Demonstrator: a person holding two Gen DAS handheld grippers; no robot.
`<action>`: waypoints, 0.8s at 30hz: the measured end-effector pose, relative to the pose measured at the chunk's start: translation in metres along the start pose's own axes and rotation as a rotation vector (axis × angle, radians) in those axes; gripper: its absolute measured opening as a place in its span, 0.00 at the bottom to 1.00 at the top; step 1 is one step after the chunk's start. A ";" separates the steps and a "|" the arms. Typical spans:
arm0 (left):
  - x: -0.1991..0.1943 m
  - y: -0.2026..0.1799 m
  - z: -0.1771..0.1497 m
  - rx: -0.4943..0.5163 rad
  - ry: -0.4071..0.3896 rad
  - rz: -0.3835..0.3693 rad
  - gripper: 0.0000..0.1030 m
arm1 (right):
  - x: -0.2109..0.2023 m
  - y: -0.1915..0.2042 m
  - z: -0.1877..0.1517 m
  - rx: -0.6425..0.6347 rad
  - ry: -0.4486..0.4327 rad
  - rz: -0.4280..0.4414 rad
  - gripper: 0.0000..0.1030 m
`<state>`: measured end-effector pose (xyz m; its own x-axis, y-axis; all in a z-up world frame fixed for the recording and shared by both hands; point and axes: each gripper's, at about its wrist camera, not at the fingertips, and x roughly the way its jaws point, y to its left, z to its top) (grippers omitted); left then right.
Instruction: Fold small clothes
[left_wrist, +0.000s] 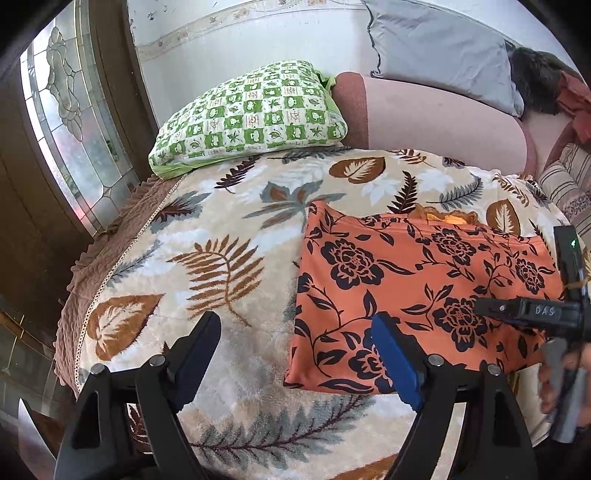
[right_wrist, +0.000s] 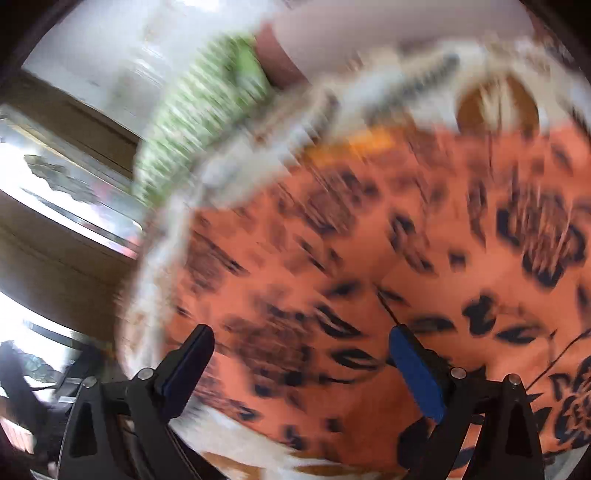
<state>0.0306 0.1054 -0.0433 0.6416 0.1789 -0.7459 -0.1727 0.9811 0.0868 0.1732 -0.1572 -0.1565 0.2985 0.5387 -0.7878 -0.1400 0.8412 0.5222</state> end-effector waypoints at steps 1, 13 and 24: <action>-0.001 0.000 0.000 0.006 -0.003 0.000 0.82 | -0.006 0.005 -0.001 -0.028 -0.035 -0.010 0.94; -0.009 -0.005 0.000 0.019 -0.018 0.020 0.82 | -0.010 0.018 0.000 -0.023 -0.033 -0.026 0.94; -0.008 -0.009 0.002 0.023 -0.013 0.017 0.82 | -0.006 0.003 0.000 -0.031 -0.065 -0.055 0.95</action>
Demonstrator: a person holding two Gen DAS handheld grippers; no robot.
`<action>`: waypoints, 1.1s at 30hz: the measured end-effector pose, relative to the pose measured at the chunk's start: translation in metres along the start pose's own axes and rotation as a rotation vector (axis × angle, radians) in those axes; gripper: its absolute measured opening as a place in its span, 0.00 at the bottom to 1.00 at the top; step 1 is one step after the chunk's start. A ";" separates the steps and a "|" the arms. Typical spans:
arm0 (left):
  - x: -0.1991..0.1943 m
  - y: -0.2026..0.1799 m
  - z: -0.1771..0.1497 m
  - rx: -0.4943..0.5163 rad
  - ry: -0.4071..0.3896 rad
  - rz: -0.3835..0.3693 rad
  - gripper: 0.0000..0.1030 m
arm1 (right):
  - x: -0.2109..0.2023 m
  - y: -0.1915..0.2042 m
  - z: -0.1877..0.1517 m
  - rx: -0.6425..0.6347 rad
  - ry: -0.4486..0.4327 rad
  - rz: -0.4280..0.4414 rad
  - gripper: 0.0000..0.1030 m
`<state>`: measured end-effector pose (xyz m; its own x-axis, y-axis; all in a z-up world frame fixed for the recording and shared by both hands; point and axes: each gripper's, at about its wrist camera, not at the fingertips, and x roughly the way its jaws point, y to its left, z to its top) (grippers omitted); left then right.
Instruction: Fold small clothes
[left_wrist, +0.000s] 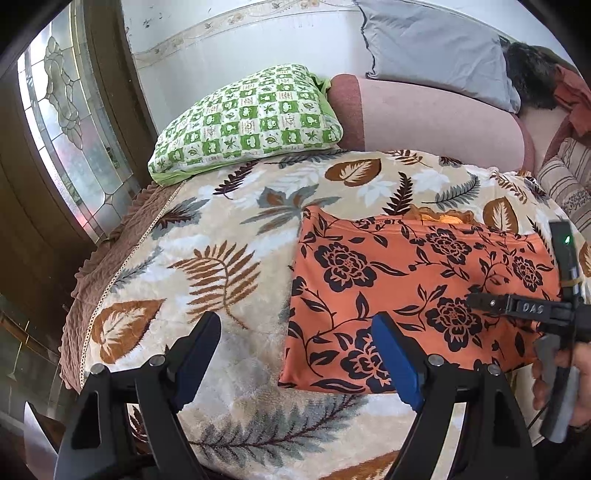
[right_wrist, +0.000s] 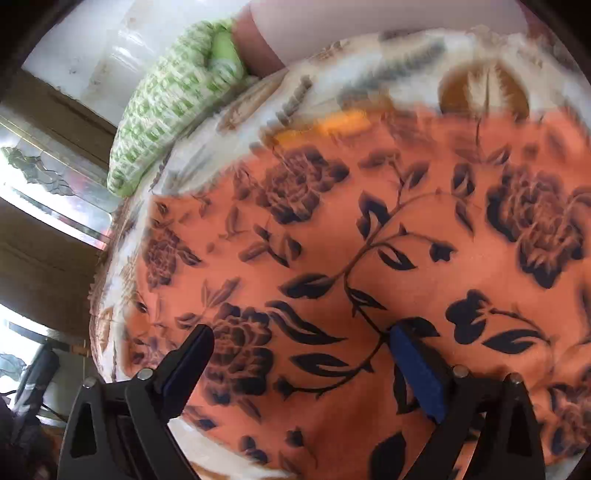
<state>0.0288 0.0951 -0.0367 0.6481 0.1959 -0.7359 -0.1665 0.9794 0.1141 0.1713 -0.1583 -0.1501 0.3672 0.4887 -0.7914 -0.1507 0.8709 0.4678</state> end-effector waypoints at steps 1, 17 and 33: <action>0.001 0.000 0.000 -0.002 -0.001 0.009 0.82 | -0.005 0.007 0.002 -0.004 0.018 -0.009 0.95; 0.022 -0.022 -0.002 0.010 0.053 -0.031 0.82 | -0.017 -0.015 0.011 0.076 -0.021 0.067 1.00; 0.053 -0.073 -0.022 0.033 0.147 -0.150 0.82 | -0.129 -0.142 -0.113 0.525 -0.183 0.180 0.99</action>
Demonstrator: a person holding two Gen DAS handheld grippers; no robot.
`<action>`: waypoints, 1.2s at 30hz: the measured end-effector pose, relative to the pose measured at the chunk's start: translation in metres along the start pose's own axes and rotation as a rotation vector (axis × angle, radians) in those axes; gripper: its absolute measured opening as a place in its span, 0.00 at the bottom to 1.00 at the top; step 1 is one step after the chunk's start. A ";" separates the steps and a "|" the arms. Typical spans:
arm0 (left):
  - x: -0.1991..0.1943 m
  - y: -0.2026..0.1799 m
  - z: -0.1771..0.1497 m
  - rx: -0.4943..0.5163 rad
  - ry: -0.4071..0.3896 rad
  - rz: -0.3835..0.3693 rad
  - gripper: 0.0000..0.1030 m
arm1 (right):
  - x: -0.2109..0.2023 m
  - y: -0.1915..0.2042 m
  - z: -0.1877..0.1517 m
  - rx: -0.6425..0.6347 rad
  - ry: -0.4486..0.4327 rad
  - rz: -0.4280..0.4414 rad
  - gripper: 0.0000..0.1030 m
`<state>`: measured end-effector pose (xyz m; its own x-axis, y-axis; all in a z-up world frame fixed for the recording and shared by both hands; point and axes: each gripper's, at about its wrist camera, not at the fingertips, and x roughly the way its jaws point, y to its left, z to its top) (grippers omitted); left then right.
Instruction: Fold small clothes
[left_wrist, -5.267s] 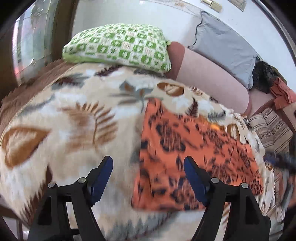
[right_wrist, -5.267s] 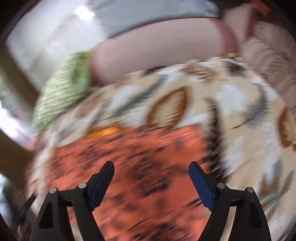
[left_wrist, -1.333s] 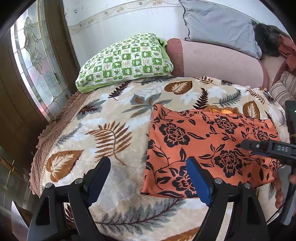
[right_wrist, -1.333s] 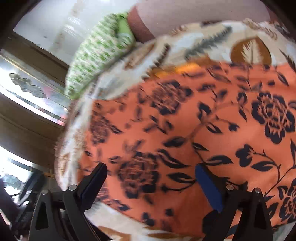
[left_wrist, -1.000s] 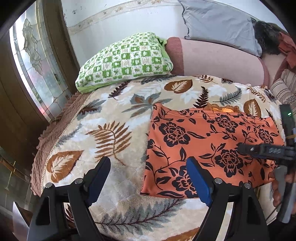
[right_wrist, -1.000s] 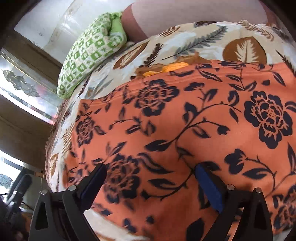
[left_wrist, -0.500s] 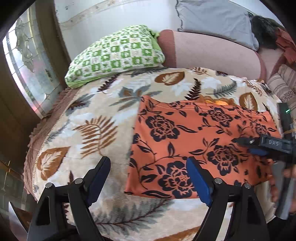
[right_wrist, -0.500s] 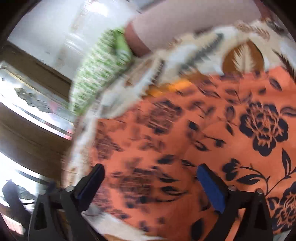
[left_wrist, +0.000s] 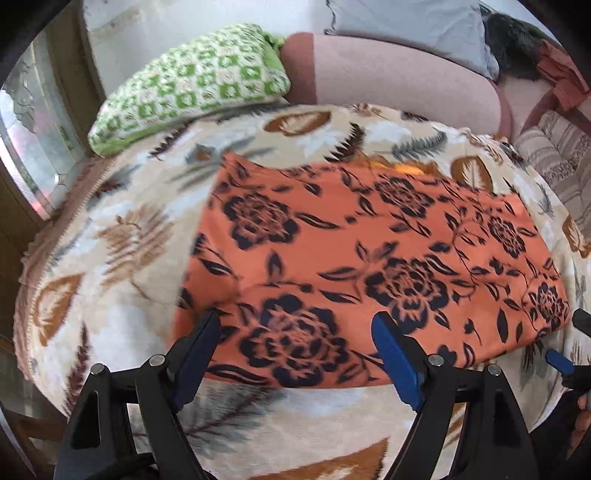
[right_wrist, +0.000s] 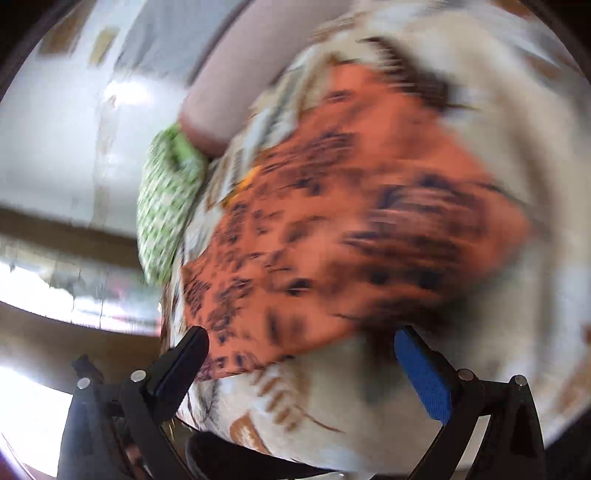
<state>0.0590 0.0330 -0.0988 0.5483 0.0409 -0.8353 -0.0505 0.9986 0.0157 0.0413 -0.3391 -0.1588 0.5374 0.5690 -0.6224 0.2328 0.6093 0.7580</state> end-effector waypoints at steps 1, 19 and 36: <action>0.002 -0.004 -0.001 0.002 0.006 -0.010 0.82 | -0.008 -0.012 0.001 0.043 -0.026 -0.002 0.99; 0.037 -0.024 0.007 0.000 0.003 -0.052 0.82 | -0.007 -0.029 0.039 0.043 -0.091 -0.165 0.13; 0.071 -0.039 0.020 0.053 0.004 -0.053 0.88 | 0.037 0.022 0.197 -0.200 -0.016 -0.180 0.74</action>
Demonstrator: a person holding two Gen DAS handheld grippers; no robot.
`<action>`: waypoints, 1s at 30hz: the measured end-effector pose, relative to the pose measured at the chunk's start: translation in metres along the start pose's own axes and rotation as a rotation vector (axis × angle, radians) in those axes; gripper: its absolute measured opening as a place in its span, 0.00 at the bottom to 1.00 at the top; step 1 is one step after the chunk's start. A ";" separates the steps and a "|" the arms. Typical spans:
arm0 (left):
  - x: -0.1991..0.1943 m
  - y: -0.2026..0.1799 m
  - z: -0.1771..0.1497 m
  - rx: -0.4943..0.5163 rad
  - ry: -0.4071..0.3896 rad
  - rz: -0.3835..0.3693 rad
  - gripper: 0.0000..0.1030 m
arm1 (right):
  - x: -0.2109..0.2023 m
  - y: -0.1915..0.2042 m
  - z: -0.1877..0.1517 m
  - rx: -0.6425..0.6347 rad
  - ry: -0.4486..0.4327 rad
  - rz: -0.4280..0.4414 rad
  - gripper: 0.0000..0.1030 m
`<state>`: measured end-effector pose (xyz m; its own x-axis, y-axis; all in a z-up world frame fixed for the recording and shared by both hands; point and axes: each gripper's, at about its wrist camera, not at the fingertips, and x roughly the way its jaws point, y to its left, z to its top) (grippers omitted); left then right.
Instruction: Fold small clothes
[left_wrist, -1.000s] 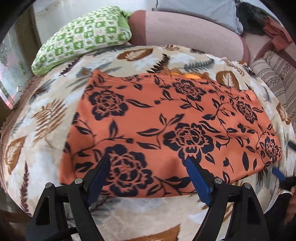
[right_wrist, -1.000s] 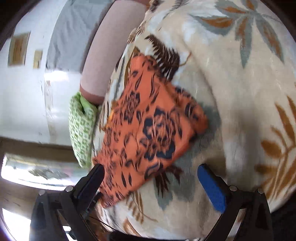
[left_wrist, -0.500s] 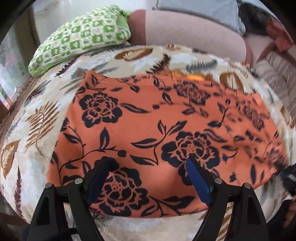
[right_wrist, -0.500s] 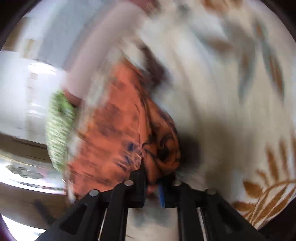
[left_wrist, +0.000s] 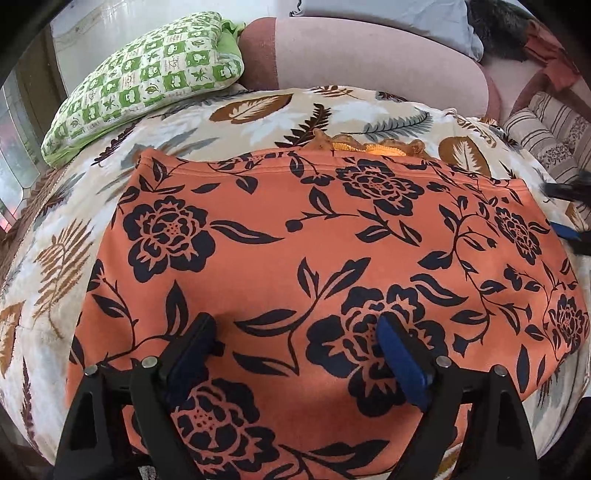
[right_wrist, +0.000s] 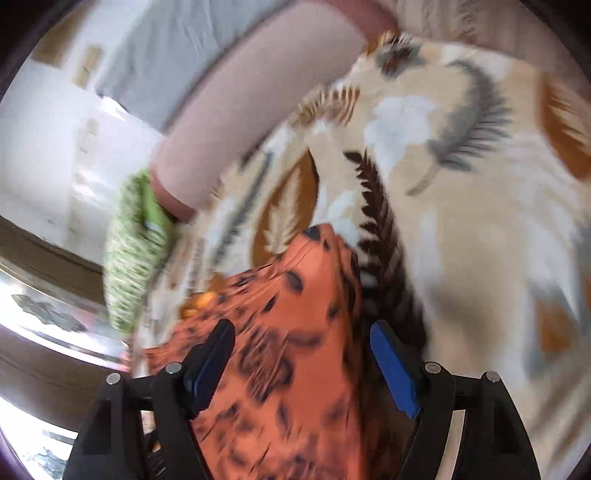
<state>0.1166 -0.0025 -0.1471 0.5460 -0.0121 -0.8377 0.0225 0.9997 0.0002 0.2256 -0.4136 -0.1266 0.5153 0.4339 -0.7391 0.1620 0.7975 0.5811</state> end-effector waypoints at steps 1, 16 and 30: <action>0.001 0.000 0.000 0.004 0.000 0.000 0.89 | 0.019 -0.001 0.008 -0.002 0.034 -0.020 0.73; -0.019 0.034 0.004 -0.082 -0.021 0.010 0.94 | -0.029 0.030 -0.016 -0.134 -0.143 -0.167 0.60; -0.046 0.164 -0.058 -0.346 0.089 -0.077 0.09 | 0.005 0.055 -0.131 -0.149 0.066 0.029 0.71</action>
<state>0.0462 0.1627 -0.1399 0.4786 -0.1007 -0.8722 -0.2324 0.9435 -0.2364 0.1272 -0.3129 -0.1429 0.4610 0.4803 -0.7462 0.0182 0.8355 0.5491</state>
